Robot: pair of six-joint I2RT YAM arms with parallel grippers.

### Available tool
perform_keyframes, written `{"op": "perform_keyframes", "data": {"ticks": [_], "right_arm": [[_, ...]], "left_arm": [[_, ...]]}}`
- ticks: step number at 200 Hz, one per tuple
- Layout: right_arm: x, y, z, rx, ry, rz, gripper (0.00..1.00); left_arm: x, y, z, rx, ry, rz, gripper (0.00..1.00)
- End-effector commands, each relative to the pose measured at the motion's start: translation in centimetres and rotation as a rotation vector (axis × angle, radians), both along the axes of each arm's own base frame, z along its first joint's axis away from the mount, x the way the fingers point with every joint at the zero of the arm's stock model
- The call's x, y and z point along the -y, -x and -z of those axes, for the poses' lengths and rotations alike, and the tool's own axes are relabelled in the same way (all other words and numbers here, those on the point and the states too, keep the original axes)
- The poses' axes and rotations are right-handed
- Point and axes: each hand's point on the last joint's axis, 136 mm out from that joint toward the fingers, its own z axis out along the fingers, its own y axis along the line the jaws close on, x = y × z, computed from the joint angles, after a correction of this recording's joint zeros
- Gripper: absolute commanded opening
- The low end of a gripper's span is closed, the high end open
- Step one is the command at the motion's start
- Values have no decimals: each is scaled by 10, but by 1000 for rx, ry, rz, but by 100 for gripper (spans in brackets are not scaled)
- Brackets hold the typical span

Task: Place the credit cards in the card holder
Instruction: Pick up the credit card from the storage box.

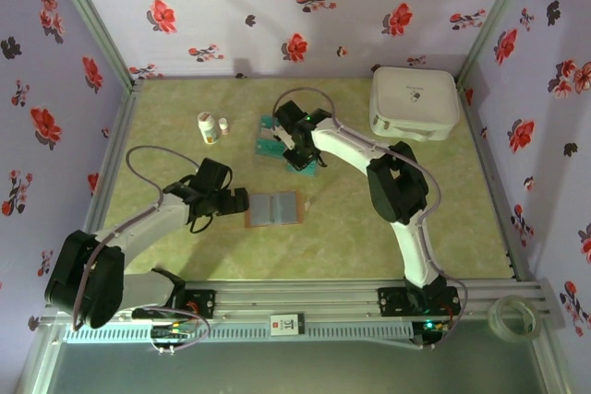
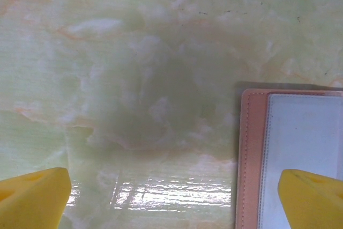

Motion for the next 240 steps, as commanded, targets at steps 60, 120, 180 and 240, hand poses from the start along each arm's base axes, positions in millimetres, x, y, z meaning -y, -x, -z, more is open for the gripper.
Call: {"op": "perform_keyframes", "data": {"ticks": [60, 120, 180, 240], "right_arm": [[-2, 10, -3, -30, -11, -21, 15], [-4, 16, -5, -41, -27, -24, 6], [-5, 12, -15, 84, 73, -129, 0], [-14, 9, -48, 191, 74, -228, 0]], "left_arm": [[-2, 3, 4, -7, 9, -2, 100], [-2, 4, 5, -9, 10, -5, 100], [-2, 2, 3, -7, 8, -2, 100], [-2, 3, 3, -10, 4, 2, 100]]}}
